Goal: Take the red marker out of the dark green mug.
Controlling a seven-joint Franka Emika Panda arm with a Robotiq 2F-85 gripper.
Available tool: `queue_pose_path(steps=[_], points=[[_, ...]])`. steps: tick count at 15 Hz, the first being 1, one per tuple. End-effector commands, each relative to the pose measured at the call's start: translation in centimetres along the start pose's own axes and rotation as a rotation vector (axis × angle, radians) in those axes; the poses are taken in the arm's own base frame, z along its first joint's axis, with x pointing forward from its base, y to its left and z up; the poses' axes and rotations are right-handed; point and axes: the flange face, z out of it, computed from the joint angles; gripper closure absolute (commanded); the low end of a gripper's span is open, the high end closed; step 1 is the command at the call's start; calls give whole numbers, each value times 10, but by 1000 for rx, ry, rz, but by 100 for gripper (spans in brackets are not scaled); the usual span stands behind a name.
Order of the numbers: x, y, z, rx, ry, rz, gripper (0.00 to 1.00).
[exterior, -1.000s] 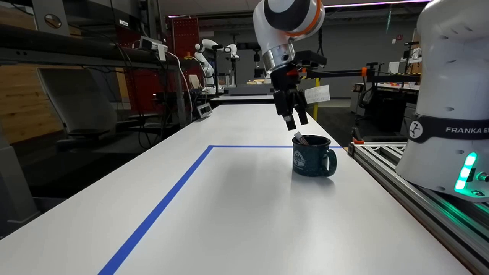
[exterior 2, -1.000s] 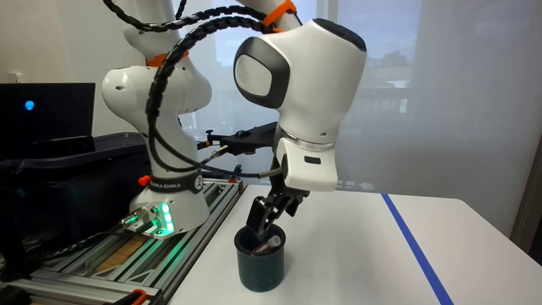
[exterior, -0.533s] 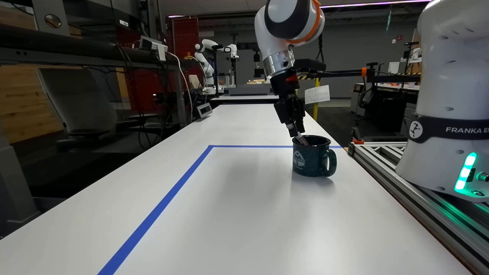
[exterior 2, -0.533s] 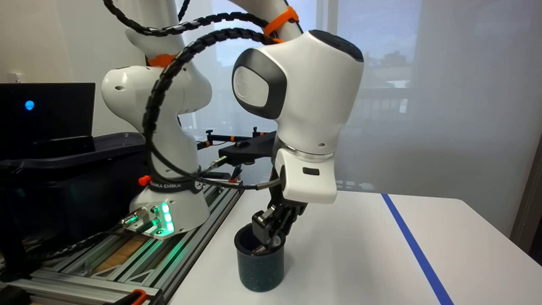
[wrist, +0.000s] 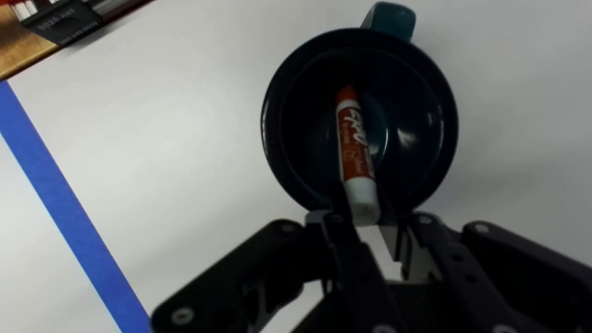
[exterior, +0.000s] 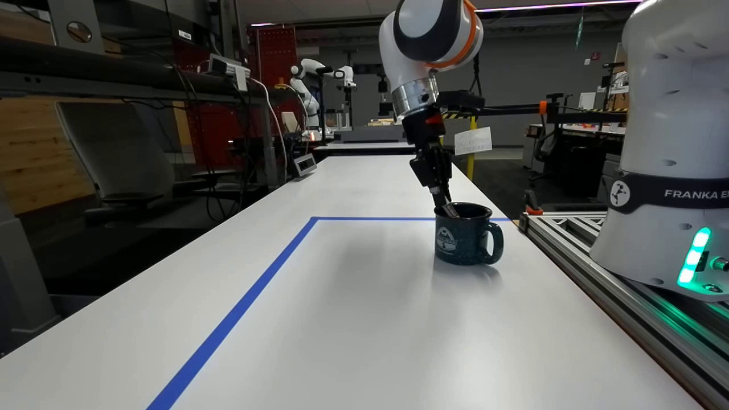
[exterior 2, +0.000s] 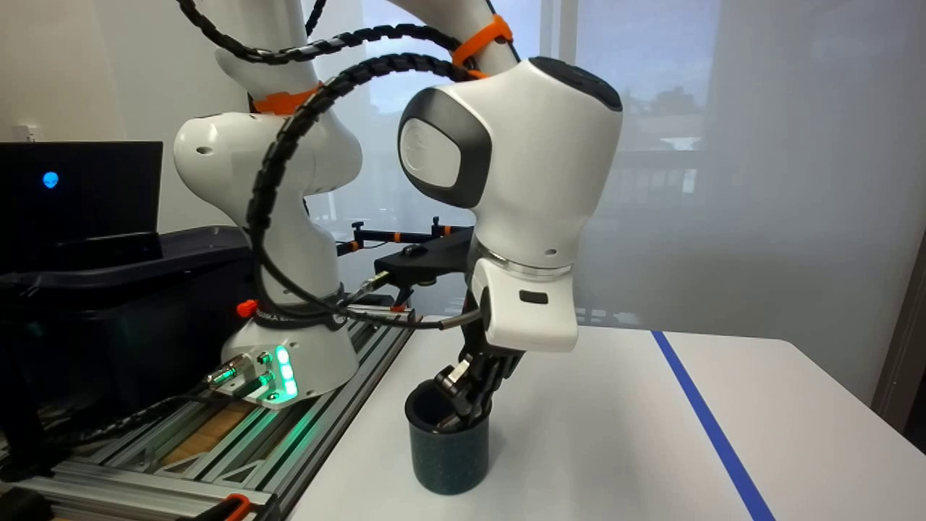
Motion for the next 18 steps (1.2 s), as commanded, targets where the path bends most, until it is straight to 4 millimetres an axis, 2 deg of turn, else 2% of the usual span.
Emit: queue_pose_path(steps=[1,7,12,15,18], points=[[-11,-1,-15,17,21,-31,94],[-23,11,-58,33,80,-11,94],[-31,46,-94,156,173,56,94],[-30,63,-103,291,213,78,94],[-25,78,-103,440,255,121,94]])
